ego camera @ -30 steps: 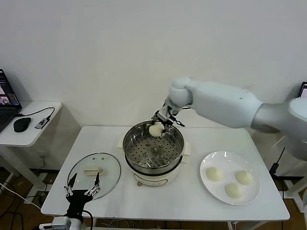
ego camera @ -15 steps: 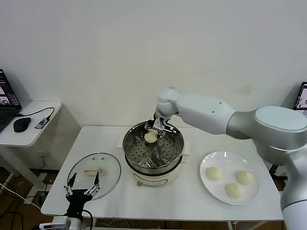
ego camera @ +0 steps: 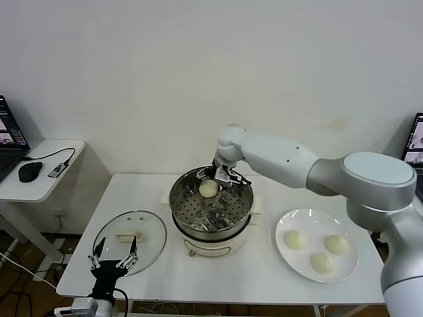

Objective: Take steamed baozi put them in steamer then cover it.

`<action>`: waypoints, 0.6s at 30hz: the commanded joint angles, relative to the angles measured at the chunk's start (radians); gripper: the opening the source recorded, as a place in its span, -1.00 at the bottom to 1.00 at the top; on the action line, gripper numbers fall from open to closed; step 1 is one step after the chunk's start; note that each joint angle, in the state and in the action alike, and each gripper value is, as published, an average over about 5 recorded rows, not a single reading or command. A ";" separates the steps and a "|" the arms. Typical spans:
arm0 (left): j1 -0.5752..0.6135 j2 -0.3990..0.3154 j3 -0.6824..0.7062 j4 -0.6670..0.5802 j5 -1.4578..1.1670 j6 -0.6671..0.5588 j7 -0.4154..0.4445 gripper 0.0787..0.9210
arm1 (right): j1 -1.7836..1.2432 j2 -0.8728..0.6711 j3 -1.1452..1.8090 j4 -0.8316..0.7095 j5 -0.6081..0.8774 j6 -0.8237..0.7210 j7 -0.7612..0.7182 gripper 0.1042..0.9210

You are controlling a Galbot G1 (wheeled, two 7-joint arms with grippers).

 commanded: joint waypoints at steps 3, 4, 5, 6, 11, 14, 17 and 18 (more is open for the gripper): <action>0.004 0.005 0.000 -0.020 0.002 0.004 0.001 0.77 | 0.152 -0.151 -0.012 0.218 0.315 -0.325 -0.111 0.76; 0.005 0.008 0.000 -0.023 0.002 0.004 0.002 0.77 | 0.176 -0.186 -0.018 0.256 0.345 -0.383 -0.126 0.76; 0.007 0.011 -0.001 -0.026 0.002 0.004 0.002 0.77 | 0.206 -0.231 -0.029 0.305 0.380 -0.452 -0.141 0.76; 0.008 0.013 -0.001 -0.028 0.003 0.004 0.002 0.77 | 0.230 -0.273 -0.040 0.346 0.406 -0.511 -0.148 0.76; 0.010 0.025 0.000 -0.035 0.005 0.004 0.002 0.77 | 0.325 -0.477 -0.109 0.574 0.499 -0.781 -0.134 0.76; 0.011 0.033 0.002 -0.038 0.006 0.003 0.002 0.77 | 0.367 -0.613 -0.163 0.692 0.512 -0.892 -0.119 0.76; 0.012 0.038 0.003 -0.040 0.007 0.002 0.003 0.77 | 0.387 -0.744 -0.223 0.779 0.496 -0.937 -0.116 0.76; 0.012 0.039 0.004 -0.040 0.008 0.002 0.003 0.77 | 0.386 -0.785 -0.240 0.802 0.483 -0.939 -0.116 0.76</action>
